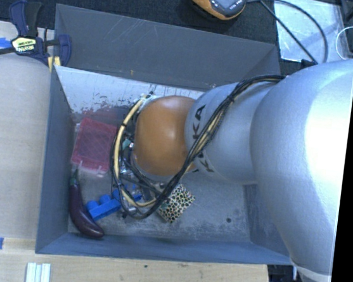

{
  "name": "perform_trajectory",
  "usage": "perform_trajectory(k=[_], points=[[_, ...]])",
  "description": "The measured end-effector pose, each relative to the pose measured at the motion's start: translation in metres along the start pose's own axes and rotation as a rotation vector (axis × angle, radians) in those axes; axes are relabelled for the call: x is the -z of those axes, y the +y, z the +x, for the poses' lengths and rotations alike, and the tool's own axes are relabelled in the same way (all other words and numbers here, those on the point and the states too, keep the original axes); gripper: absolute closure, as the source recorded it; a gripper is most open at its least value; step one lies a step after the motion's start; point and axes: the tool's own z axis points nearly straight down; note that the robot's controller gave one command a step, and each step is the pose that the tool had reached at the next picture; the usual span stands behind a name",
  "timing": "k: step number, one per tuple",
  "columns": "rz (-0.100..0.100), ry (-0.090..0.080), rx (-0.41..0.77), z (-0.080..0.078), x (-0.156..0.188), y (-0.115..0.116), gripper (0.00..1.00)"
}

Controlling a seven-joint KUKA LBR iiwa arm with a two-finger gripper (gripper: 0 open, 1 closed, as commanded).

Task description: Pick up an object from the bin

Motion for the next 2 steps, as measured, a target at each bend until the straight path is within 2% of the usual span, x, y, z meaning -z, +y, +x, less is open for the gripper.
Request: perform_trajectory(k=[1, 2], points=[[0.0, -0.003, 0.02, -0.0015, -0.0002, -0.0009, 1.0], [0.0, -0.003, 0.023, -0.0017, -0.0002, -0.001, 1.0]])
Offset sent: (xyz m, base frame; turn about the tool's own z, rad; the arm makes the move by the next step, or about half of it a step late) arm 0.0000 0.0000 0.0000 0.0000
